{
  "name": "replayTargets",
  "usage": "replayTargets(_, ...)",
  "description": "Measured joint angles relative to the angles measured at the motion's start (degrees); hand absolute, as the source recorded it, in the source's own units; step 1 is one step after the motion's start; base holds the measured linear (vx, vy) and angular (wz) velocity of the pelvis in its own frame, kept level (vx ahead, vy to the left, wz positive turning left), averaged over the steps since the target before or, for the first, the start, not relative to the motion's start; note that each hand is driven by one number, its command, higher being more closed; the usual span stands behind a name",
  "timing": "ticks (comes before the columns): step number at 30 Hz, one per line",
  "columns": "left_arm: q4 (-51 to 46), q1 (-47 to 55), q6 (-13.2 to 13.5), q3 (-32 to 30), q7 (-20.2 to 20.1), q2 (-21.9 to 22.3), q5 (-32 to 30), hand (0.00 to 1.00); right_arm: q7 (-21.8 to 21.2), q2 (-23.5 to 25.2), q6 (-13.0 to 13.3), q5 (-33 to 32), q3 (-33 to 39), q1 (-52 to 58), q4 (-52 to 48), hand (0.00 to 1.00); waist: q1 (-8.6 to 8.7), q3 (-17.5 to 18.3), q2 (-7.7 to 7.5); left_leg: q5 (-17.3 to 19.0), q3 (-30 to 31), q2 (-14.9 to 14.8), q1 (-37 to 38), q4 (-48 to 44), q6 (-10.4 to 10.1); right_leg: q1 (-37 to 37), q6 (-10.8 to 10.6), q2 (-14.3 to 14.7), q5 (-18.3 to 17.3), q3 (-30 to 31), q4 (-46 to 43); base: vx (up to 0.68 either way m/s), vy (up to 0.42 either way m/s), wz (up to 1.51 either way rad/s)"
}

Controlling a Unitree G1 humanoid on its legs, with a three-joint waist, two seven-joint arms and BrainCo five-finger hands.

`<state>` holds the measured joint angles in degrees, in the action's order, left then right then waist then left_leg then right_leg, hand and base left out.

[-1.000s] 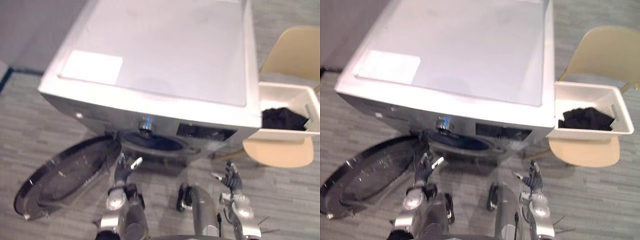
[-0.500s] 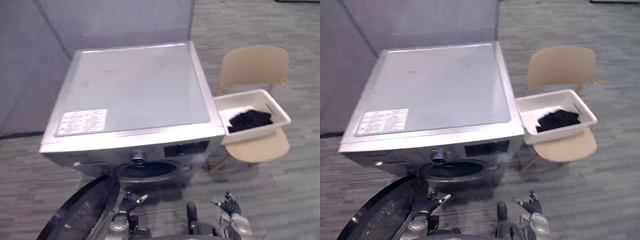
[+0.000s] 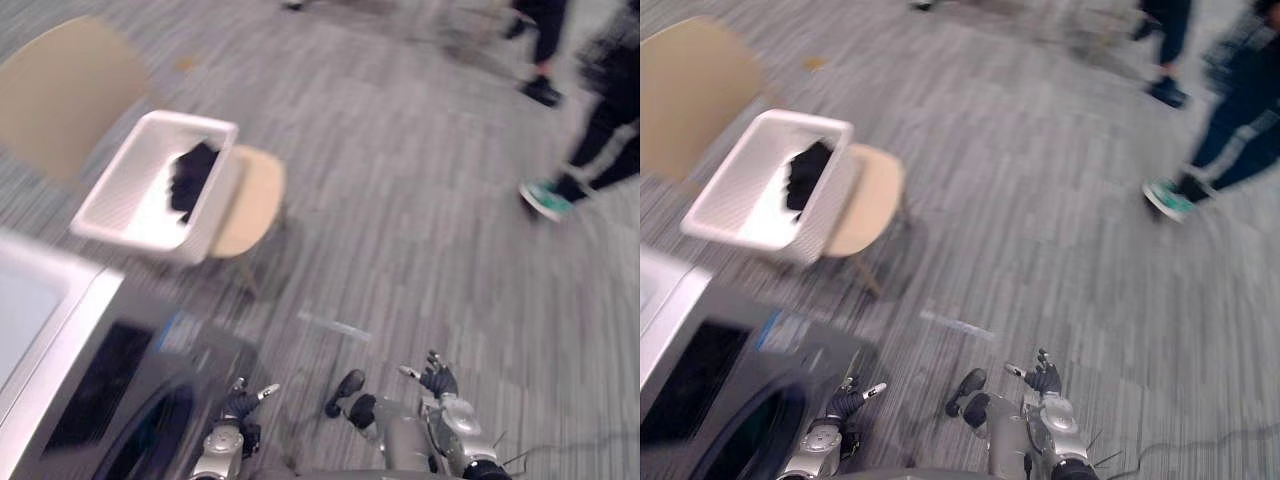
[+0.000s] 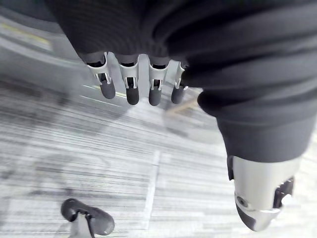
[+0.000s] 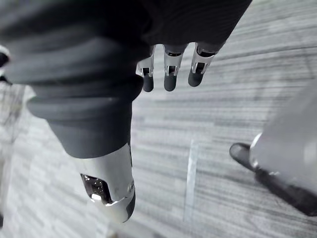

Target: Pick up the laundry basket with both hands and put the clothes into the washing machine.

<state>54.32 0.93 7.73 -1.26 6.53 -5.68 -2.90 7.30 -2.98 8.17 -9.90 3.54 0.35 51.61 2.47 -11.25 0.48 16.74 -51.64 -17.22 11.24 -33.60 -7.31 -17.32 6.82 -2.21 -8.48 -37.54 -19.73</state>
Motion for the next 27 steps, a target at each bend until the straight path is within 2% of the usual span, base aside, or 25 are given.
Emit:
replayTargets(1, 0.2, 0.3, 0.0, -1.5, 0.0, 0.8, 0.0, 0.0, 0.0, 0.1, 0.0, -0.1, 0.1, 0.1, 1.8, 0.0, -0.32, -0.4, 0.86, -2.5, 7.2, -5.6, -5.6, -16.0, 6.0, 2.7, -0.1, 2.8, 0.3, 2.8, 2.8, 0.31, -0.1, -1.32)
replayTargets(2, 0.5, 0.5, 0.0, -2.4, 0.0, 1.9, 0.1, 0.0, 0.1, 0.2, -0.1, -0.2, 0.3, 0.1, 2.5, 0.0, -0.99, -0.6, 1.08, -1.3, 14.2, -5.9, -10.2, -22.3, 5.9, 4.1, -0.1, 4.0, 0.3, 5.3, 3.6, 0.29, -0.069, -1.61)
replayTargets(3, 0.6, 1.1, 0.0, -2.9, 0.0, 3.0, 0.5, 0.0, 0.0, 0.3, -0.1, -0.3, 0.6, 0.0, 3.3, 0.0, -1.69, -0.7, 1.06, 0.0, 21.8, -3.7, -14.8, -24.5, 3.8, 6.2, 0.0, 5.0, 0.2, 8.3, 5.1, 0.18, -0.003, -1.26)
replayTargets(4, 0.6, 1.4, 0.0, -2.9, 0.0, 3.5, 0.7, 0.0, 0.0, 0.3, 0.0, -0.3, 0.7, -0.2, 3.9, 0.0, -2.01, -0.9, 1.03, 0.4, 25.9, -1.9, -17.1, -23.8, 3.2, 7.8, -0.7, 5.4, 0.6, 9.7, 6.3, 0.25, 0.044, -1.2)
replayTargets(5, -0.4, 1.5, 0.4, -2.9, 0.0, 3.6, 1.2, 0.0, 0.0, 0.4, 0.0, -0.3, 1.1, -0.2, 4.7, 0.0, -2.92, -1.2, 0.68, 0.6, 33.0, 2.0, -20.6, -18.7, 3.0, 10.7, -1.6, 5.5, 1.2, 12.3, 8.8, 0.3, 0.072, -1.02)
replayTargets(7, -1.0, 1.5, 0.9, -2.9, 0.1, 3.5, 1.5, 0.0, -0.1, 0.6, 0.0, -0.3, 1.1, -0.7, 4.9, 0.0, -3.66, -1.6, 0.62, 0.8, 36.5, 4.4, -25.2, -10.9, 3.6, 13.8, -2.5, 5.8, 1.2, 15.3, 11.7, 0.29, 0.086, -0.74)
replayTargets(8, -1.6, 1.4, 1.0, -2.9, 0.1, 3.6, 2.4, 0.0, 0.0, 0.7, 0.0, -0.3, 1.1, -1.3, 4.7, 0.0, -3.71, -1.8, 0.94, 0.1, 37.8, 6.0, -28.3, -2.0, 3.0, 15.8, -3.4, 5.7, 1.3, 16.6, 13.8, 0.28, 0.118, -0.43)
replayTargets(9, -2.0, 1.5, 1.0, -2.9, 0.1, 3.9, 2.6, 0.0, 0.0, 0.5, 0.1, -0.3, 1.1, -1.9, 4.7, 0.0, -4.12, -2.0, 1.09, -3.0, 38.4, 7.5, -29.5, 8.0, 1.9, 17.2, -4.5, 5.6, 1.4, 17.6, 15.5, 0.29, 0.136, -0.47)
replayTargets(10, -2.1, 1.3, 1.1, -2.9, 0.1, 3.8, 2.7, 0.0, 0.1, 0.4, 0.1, -0.3, 1.1, -2.3, 4.8, 0.0, -4.84, -2.2, 1.33, -7.1, 38.8, 8.4, -29.2, 11.4, 2.5, 18.0, -5.0, 5.2, 1.4, 18.6, 16.4, 0.32, 0.16, -0.7)
replayTargets(11, -2.1, 1.4, 1.4, -2.8, 0.2, 3.9, 2.7, 0.0, 0.2, 0.3, 0.2, -0.3, 1.0, -2.7, 4.8, 0.0, -6.64, -1.8, 0.43, -13.3, 38.7, 10.0, -27.9, 15.8, 3.0, 19.1, -6.6, 4.6, 1.9, 21.2, 18.5, 0.32, 0.145, -0.6)
replayTargets(12, -2.0, 1.2, 1.4, -2.8, 0.2, 3.8, 2.7, 0.0, 0.2, 0.4, 0.2, -0.3, 1.0, -3.2, 4.7, 0.0, -6.69, -1.5, 0.69, -13.4, 39.0, 10.7, -27.8, 15.8, 4.5, 19.4, -7.1, 4.1, 2.3, 22.1, 18.8, 0.43, 0.198, -0.54)
replayTargets(13, -2.0, 1.2, 1.4, -3.1, 0.3, 3.8, 2.8, 0.0, 0.2, 0.4, 0.2, -0.3, 1.0, -4.6, 4.7, 0.0, -6.53, -1.5, 0.37, -12.4, 39.9, 11.2, -28.8, 12.2, 6.2, 19.7, -6.9, 3.2, 2.8, 23.8, 18.9, 0.45, 0.242, -0.33)
replayTargets(14, -2.3, 1.4, 1.4, -3.7, 0.4, 3.7, 3.2, 0.0, 0.2, 0.8, 0.2, -0.2, 0.8, -5.6, 4.8, 0.0, -6.75, -1.8, -0.34, -9.1, 40.3, 12.5, -30.6, 7.0, 8.7, 20.7, -7.8, 2.2, 2.3, 26.4, 18.2, 0.43, 0.267, -0.34)
replayTargets(15, -2.3, 1.3, 1.5, -3.9, 0.6, 3.8, 3.3, 0.0, 0.2, 0.8, 0.2, -0.2, 0.8, -5.5, 5.0, 0.0, -6.89, -1.7, -0.22, -8.7, 40.7, 12.9, -29.9, 7.7, 9.0, 20.9, -8.9, 1.4, 1.3, 26.7, 16.6, 0.43, 0.281, -0.48)
replayTargets(16, -1.8, 2.0, 1.5, -3.8, 1.3, 4.1, 3.5, 0.0, 0.2, 0.3, 0.3, 0.0, 1.0, -5.4, 5.1, 0.0, -6.54, -1.4, 0.42, -6.8, 40.3, 13.4, -26.8, 10.3, 10.4, 19.3, -12.2, 0.1, -2.7, 27.0, 7.4, 0.45, 0.277, -0.24)
replayTargets(17, -1.2, 2.0, 1.3, -3.4, 1.3, 3.9, 3.5, 0.0, 0.2, 0.8, 0.3, 0.4, 1.1, -5.2, 4.9, 0.0, -6.28, -1.1, -0.5, -5.6, 39.8, 14.7, -23.9, 11.1, 11.2, 16.0, -14.2, -2.2, -5.1, 27.3, -3.7, 0.47, 0.253, -0.08)
replayTargets(18, -0.7, 2.0, 1.3, -2.6, 1.3, 3.4, 3.5, 0.0, 0.2, 0.9, 0.3, 0.6, 1.1, -4.5, 4.8, 0.0, -6.19, -1.1, -1.04, -4.6, 40.0, 16.1, -21.3, 12.1, 12.3, 12.0, -14.0, -4.8, -4.1, 27.4, -15.8, 0.49, 0.259, 0.36)
replayTargets(19, -0.9, 2.0, 1.2, -2.1, 1.3, 3.1, 3.5, 0.0, 0.1, 1.2, 0.1, 1.0, 1.1, -3.5, 4.8, 0.0, -6.32, -1.2, -1.99, -3.5, 40.9, 18.2, -17.3, 13.3, 13.4, 7.6, -13.1, -8.0, -1.0, 26.6, -28.8, 0.54, 0.233, 0.55)
replayTargets(20, -0.9, 2.2, 0.9, -1.9, 1.3, 2.9, 3.5, 0.0, 0.1, 1.3, 0.0, 1.4, 1.1, -2.9, 4.8, 0.0, -6.27, -1.2, -2.2, -2.9, 42.4, 19.4, -14.5, 14.5, 14.3, 5.8, -12.5, -9.9, -1.3, 26.4, -35.1, 0.64, 0.241, 0.78)
replayTargets(21, -1.0, 2.4, 0.8, -1.6, 1.3, 3.0, 3.5, 0.0, 0.1, 1.3, 0.0, 1.6, 1.1, -2.7, 4.7, 0.0, -6.03, -1.1, -1.91, -2.5, 44.5, 20.1, -12.0, 15.5, 14.7, 4.7, -11.3, -11.0, -2.2, 25.2, -37.6, 0.63, 0.163, 1.07)
replayTargets(22, -1.7, 2.6, 0.8, -1.6, 1.4, 3.2, 3.5, 0.0, 0.1, 1.5, 0.0, 1.6, 1.2, -2.7, 4.3, 0.0, -5.9, -1.1, -1.57, -2.4, 47.9, 20.5, -9.6, 17.0, 14.8, 3.1, -10.9, -12.1, -4.1, 22.6, -36.4, 0.59, 0.083, 1.25)
replayTargets(24, -2.1, 2.5, 0.8, -1.5, 1.4, 3.5, 3.8, 0.0, -0.1, 1.4, 0.1, 1.5, 1.4, -2.8, 3.8, 0.0, -6.29, -1.2, -0.78, -2.4, 53.1, 20.1, -7.1, 19.0, 14.8, 1.8, -10.7, -11.1, -6.2, 20.1, -28.0, 0.48, -0.006, 1.24)
replayTargets(25, -2.2, 1.9, 0.7, -1.6, 1.4, 4.0, 4.4, 0.0, -0.1, 1.4, 0.1, 1.5, 2.6, -2.8, 3.5, 0.0, -6.3, -1.0, -0.05, -2.0, 58.0, 19.6, -6.5, 18.9, 14.1, 0.6, -10.9, -8.4, -6.5, 22.2, -18.7, 0.47, -0.091, 1.3)
replayTargets(26, -2.2, 1.6, 0.6, -1.6, 1.5, 4.4, 4.5, 0.0, 0.1, 1.3, 0.1, 1.5, 3.6, -2.6, 2.8, 0.0, -6.22, -0.9, 0.49, -1.3, 60.7, 19.1, -6.6, 18.4, 12.8, -0.8, -11.5, -6.8, -6.1, 25.5, -14.5, 0.55, -0.175, 1.88)
replayTargets(27, -2.1, 0.4, 0.3, -1.5, 2.2, 5.3, 4.5, 0.0, 0.3, 1.2, 0.0, 1.1, 4.6, -2.0, 1.4, 0.0, -5.96, -0.9, 0.65, 0.3, 65.2, 18.9, -7.3, 16.1, 9.9, -2.5, -13.0, -4.3, -4.4, 31.7, -8.6, 0.45, -0.193, 1.56)
